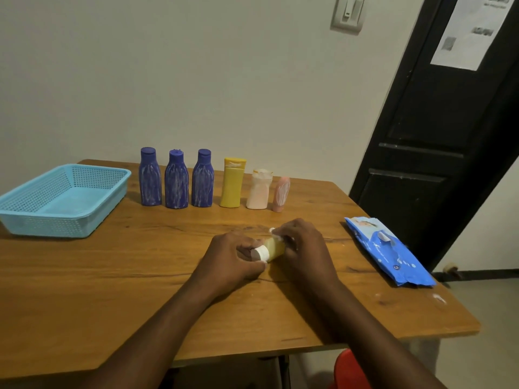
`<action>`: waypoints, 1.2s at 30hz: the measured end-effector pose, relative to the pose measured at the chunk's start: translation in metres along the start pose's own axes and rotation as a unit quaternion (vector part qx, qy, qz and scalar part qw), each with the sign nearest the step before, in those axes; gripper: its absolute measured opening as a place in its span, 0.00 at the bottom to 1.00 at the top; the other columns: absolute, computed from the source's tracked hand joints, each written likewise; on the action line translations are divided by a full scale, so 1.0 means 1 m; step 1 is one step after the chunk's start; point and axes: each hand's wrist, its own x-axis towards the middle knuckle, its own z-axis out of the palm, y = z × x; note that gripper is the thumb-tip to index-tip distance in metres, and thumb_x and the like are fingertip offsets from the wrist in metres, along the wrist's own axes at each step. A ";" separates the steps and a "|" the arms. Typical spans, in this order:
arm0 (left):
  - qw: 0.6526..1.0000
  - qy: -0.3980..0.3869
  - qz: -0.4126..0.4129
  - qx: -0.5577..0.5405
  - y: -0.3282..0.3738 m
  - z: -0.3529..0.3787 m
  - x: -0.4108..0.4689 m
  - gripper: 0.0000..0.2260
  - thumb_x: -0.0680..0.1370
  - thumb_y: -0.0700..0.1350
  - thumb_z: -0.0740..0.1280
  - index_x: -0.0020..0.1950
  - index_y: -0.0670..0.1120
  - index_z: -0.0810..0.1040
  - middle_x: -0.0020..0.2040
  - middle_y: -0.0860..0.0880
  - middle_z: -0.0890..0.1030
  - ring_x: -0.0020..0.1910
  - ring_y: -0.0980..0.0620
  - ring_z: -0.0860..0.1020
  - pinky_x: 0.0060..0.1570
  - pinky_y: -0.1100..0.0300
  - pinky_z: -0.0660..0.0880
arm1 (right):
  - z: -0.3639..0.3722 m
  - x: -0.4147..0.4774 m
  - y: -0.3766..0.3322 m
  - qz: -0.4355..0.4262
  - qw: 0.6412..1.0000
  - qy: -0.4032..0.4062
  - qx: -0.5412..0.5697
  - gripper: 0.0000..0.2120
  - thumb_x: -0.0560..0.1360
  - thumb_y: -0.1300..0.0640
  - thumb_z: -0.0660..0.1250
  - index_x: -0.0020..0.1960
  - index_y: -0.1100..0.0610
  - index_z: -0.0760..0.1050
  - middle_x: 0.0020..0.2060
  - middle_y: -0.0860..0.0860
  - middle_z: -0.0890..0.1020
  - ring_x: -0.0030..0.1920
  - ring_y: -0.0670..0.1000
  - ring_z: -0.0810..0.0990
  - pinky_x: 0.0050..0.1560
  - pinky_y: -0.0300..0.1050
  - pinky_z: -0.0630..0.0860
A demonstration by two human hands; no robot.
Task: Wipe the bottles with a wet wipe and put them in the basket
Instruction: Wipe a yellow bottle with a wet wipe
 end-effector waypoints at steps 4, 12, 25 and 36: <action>1.000 -0.001 0.017 0.002 -0.001 0.000 0.001 0.22 0.69 0.43 0.80 0.62 0.53 0.85 0.54 0.60 0.81 0.53 0.61 0.80 0.53 0.64 0.79 | -0.008 0.006 0.003 0.054 0.998 -0.011 -0.041 0.14 0.77 0.62 0.70 0.61 0.53 0.82 0.54 0.48 0.80 0.55 0.46 0.74 0.55 0.43 0.76; 0.999 -0.039 0.009 -0.035 -0.001 -0.001 -0.001 0.19 0.68 0.43 0.81 0.57 0.58 0.85 0.57 0.60 0.80 0.54 0.62 0.81 0.53 0.63 0.81 | 0.004 -0.027 0.001 -0.007 1.000 -0.004 0.030 0.12 0.76 0.61 0.72 0.57 0.49 0.83 0.51 0.43 0.80 0.54 0.42 0.75 0.54 0.41 0.77; 0.999 -0.011 0.004 -0.034 -0.003 0.001 0.001 0.18 0.64 0.43 0.84 0.50 0.53 0.85 0.51 0.58 0.83 0.48 0.65 0.82 0.46 0.67 0.80 | -0.004 -0.024 0.018 0.048 0.999 -0.005 0.018 0.13 0.77 0.62 0.70 0.59 0.50 0.82 0.53 0.44 0.81 0.53 0.40 0.77 0.56 0.38 0.77; 0.999 -0.010 0.005 -0.040 -0.003 -0.003 0.000 0.16 0.65 0.40 0.81 0.47 0.55 0.83 0.50 0.58 0.81 0.49 0.59 0.82 0.49 0.56 0.82 | 0.009 -0.017 -0.019 -0.017 0.998 -0.056 0.008 0.12 0.74 0.60 0.73 0.57 0.53 0.82 0.52 0.47 0.82 0.53 0.46 0.77 0.55 0.45 0.77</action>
